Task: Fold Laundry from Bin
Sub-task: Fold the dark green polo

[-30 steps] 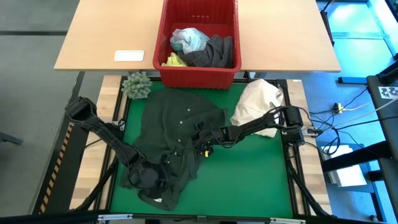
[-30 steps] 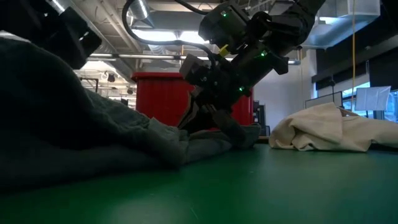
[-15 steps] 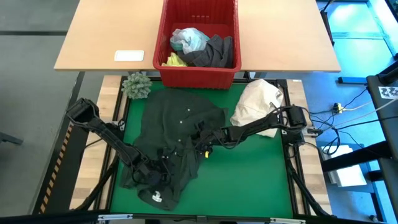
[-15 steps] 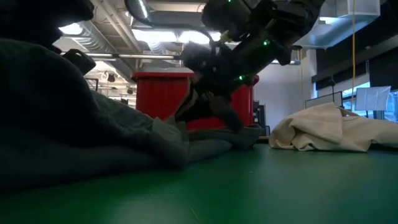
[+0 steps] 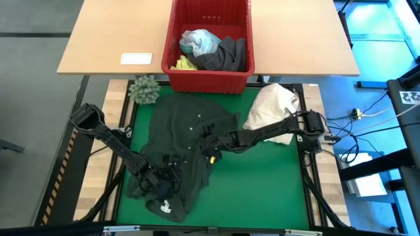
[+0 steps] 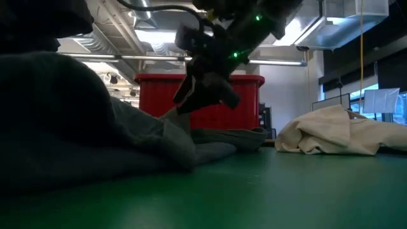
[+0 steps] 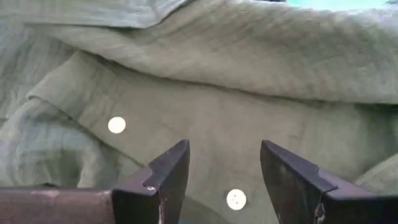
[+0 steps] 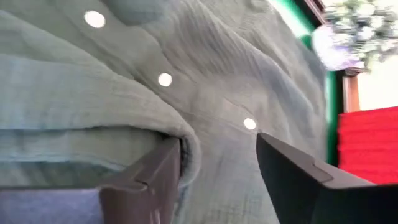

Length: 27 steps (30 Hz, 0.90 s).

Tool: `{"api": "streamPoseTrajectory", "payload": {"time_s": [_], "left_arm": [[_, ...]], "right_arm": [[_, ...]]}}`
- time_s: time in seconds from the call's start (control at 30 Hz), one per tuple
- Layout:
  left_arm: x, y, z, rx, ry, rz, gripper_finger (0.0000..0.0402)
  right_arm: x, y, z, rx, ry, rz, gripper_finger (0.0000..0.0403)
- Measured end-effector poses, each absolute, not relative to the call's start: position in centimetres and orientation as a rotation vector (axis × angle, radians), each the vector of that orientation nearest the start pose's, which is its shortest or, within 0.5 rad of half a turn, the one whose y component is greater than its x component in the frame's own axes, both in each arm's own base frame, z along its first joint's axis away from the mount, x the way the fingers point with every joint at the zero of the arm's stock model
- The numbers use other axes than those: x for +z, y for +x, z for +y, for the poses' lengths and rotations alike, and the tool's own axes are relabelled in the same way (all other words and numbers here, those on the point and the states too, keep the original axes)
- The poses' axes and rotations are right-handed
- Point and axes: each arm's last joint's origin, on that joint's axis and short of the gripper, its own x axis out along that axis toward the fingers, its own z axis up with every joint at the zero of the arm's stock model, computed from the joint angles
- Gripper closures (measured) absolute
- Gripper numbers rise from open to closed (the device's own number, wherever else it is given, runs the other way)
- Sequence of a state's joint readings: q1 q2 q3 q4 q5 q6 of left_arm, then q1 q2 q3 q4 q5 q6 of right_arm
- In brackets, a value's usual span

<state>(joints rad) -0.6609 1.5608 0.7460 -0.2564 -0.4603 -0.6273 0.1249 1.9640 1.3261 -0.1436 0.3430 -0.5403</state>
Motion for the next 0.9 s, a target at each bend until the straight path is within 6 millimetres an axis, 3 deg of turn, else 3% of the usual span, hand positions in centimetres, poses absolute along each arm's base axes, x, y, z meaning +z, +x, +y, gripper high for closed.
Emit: {"api": "streamPoseTrajectory", "payload": {"time_s": [0.3, 0.6, 0.9], "left_arm": [[14.6, 22.1, -15.6, 0.13, -0.011, 0.937, 0.0211], [14.5, 21.5, -15.9, 0.139, -0.01, 0.966, 0.0211], [14.5, 20.5, -17.3, 0.106, -0.073, 0.958, 0.0212]], "right_arm": [[20.3, 41.7, 5.8, 0.072, -0.713, 0.931, 0.0187], [18.3, 39.0, 9.5, 0.134, -0.663, 1.085, 0.0187], [16.2, 37.8, 13.8, 0.206, -0.56, 0.941, 0.0187]]}}
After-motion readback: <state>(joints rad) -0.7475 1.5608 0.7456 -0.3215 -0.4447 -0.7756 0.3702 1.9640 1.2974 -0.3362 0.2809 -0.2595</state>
